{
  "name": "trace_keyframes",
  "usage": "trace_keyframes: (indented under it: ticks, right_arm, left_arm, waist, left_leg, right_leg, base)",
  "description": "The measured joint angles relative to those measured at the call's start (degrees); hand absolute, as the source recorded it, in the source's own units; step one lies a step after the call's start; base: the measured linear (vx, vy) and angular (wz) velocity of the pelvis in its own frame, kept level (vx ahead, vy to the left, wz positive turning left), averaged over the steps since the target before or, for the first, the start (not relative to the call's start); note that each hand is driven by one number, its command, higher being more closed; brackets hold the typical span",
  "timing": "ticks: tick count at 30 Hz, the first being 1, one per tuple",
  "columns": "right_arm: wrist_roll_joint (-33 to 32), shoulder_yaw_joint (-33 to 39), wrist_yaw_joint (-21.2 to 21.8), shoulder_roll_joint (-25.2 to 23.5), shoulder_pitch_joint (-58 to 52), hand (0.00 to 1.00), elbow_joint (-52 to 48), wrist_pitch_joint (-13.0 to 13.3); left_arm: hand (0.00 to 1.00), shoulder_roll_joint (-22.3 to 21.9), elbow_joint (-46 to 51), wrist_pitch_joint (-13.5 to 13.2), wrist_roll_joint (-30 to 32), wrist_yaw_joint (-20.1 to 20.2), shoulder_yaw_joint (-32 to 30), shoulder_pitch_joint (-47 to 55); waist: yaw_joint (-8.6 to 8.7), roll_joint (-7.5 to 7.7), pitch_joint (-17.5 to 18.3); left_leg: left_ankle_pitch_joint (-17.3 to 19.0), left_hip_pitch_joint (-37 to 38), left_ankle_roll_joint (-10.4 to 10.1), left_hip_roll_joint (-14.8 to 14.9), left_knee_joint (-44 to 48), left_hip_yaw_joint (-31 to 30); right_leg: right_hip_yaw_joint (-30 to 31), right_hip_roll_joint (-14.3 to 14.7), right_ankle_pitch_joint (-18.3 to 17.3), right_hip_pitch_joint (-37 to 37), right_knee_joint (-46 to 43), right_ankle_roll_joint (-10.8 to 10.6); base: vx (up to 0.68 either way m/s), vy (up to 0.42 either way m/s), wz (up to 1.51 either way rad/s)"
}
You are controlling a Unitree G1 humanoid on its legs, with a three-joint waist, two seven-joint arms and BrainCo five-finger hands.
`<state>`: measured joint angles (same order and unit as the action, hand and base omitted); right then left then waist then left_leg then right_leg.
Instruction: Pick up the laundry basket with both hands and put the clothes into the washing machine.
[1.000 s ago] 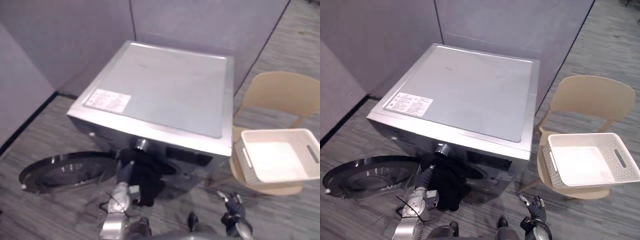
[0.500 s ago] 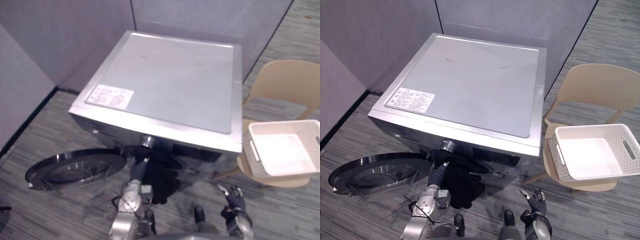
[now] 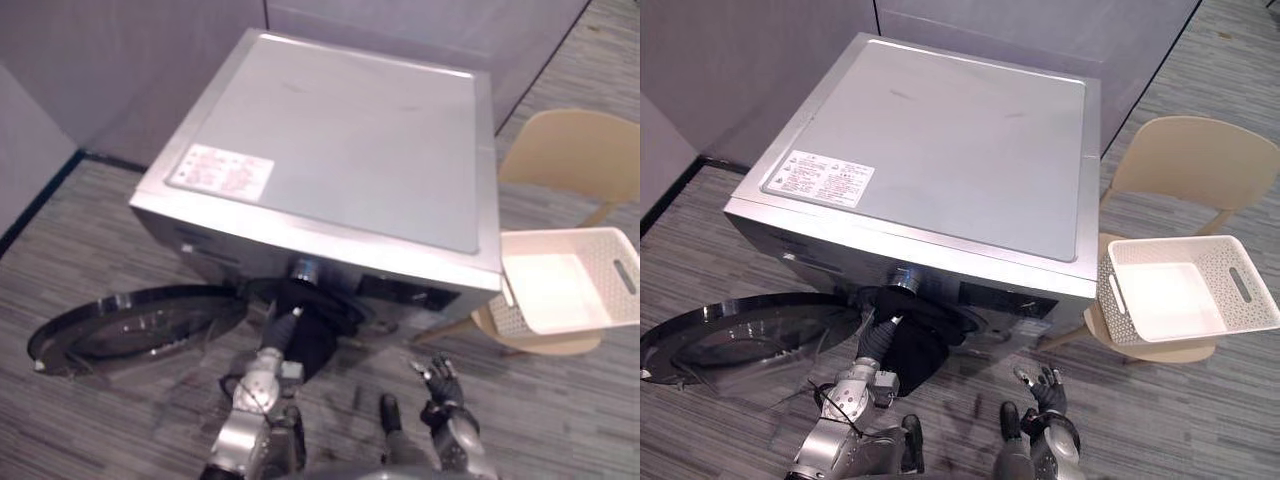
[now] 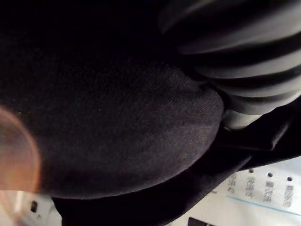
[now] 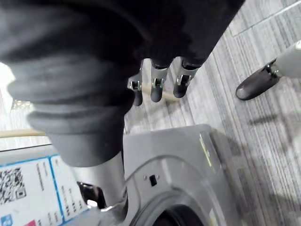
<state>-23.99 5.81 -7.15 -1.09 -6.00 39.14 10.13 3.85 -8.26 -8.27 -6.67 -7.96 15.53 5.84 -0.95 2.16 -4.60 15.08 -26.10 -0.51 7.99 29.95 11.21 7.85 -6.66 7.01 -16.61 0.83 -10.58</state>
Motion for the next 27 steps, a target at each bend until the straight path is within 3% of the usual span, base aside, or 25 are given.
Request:
trace_keyframes:
  ticks: [4, 6, 9, 13, 14, 15, 19, 22, 23, 27]
  right_arm:
    - [-0.2, 0.0, -0.2, 0.3, -0.1, 0.0, -3.5, 0.1]
    - [-0.3, 0.0, -0.5, 0.5, -0.7, 0.0, -8.1, 0.3]
    - [-0.9, -0.6, -1.3, 0.5, -0.3, 0.0, -13.6, 0.8]
    - [-2.5, -2.9, -3.1, 0.1, 1.9, 0.0, -21.8, 2.2]
    - [-2.6, -3.0, -3.7, -0.2, 1.4, 0.0, -23.9, 2.7]
    - [-2.6, -2.9, -4.2, -0.2, 1.9, 0.0, -24.6, 2.8]
    - [-3.9, -2.2, -5.5, -1.0, 2.3, 0.0, -29.1, 4.5]
    - [-5.2, -1.9, -5.5, -1.1, 2.1, 0.0, -31.3, 5.3]
    - [-5.2, -1.9, -5.3, -1.5, 2.1, 0.0, -32.1, 5.9]
    - [-5.2, -0.9, -5.0, -2.0, 1.6, 0.0, -32.3, 7.2]
  left_arm:
    - [1.0, -0.5, -3.7, 0.0, 0.0, -1.8, 0.0, -6.3]
    - [1.0, -1.6, -3.7, 0.0, 0.1, -3.9, -0.6, -9.2]
    - [1.0, -3.3, -4.1, 0.0, 0.1, -6.5, -3.3, -12.0]
    - [1.0, -4.0, -6.2, 0.2, 0.1, -12.8, -9.4, -21.0]
    - [1.0, -4.3, -6.3, 0.3, 0.1, -14.2, -10.9, -23.4]
    - [1.0, -4.5, -6.5, 0.3, 0.1, -15.1, -11.6, -24.9]
    - [1.0, -4.7, -9.5, 0.9, 0.8, -21.2, -18.2, -34.6]
    - [1.0, -2.1, -13.6, 1.4, 0.7, -25.0, -24.9, -43.4]
    - [1.0, 0.7, -16.6, 1.4, 0.6, -26.1, -27.7, -47.8]
    - [1.0, 7.9, -21.7, 1.6, -1.7, -26.1, -29.9, -56.6]
  waist:
    - [0.14, 0.38, -5.1]
    - [0.07, 1.29, -8.4]
    - [-0.03, 1.31, -9.8]
    - [-0.15, 1.24, -13.1]
    - [0.2, 1.55, -13.5]
    - [-0.01, 1.6, -14.4]
    - [0.31, 2.02, -16.7]
    - [1.24, 2.31, -17.7]
    - [1.88, 2.96, -18.6]
    - [2.01, 4.05, -19.9]
  left_leg:
    - [0.6, -4.9, -0.8, 3.0, 5.4, -1.6]
    - [1.2, -8.2, -1.0, 3.4, 8.1, -1.8]
    - [1.3, -13.6, -0.8, 4.5, 10.9, -1.7]
    - [0.7, -24.5, -1.9, 8.3, 15.7, -2.2]
    - [0.6, -27.7, -2.1, 9.1, 18.2, -2.5]
    - [0.6, -29.0, -2.1, 9.6, 19.3, -3.0]
    - [0.4, -36.4, -2.4, 11.9, 24.1, -4.3]
    - [1.1, -40.5, -2.4, 13.8, 26.7, -4.9]
    - [1.4, -41.2, -2.7, 14.3, 27.4, -4.8]
    - [2.5, -42.5, -2.9, 16.4, 28.6, -4.3]
  right_leg:
    - [-0.6, 2.6, -3.7, -6.6, -9.9, 0.8]
    - [-1.3, 2.8, -7.6, -12.6, -18.4, 1.0]
    - [-2.8, 2.5, -9.2, -19.5, -24.7, 1.3]
    - [-6.1, 2.9, -11.5, -31.6, -34.8, 1.9]
    - [-5.9, 2.7, -15.7, -33.7, -40.0, 3.1]
    - [-6.2, 3.1, -16.6, -35.1, -41.3, 3.0]
    - [-6.4, 4.9, -17.5, -42.9, -46.7, 4.1]
    - [-6.2, 6.6, -17.4, -46.7, -48.0, 4.4]
    - [-6.0, 7.0, -17.3, -47.5, -48.3, 4.4]
    - [-5.5, 8.7, -17.0, -49.0, -47.8, 4.6]
  base:
    - [-0.19, -0.032, -0.03]
    - [-0.22, -0.061, 0.05]
    - [-0.2, -0.106, -0.02]
    - [-0.1, -0.142, -0.04]
    - [0.0, -0.152, 0.0]
    - [0.0, -0.156, 0.01]
    - [0.02, -0.093, -0.24]
    - [0.02, -0.007, -0.31]
    - [0.01, 0.009, -0.28]
    - [0.02, 0.021, -0.32]
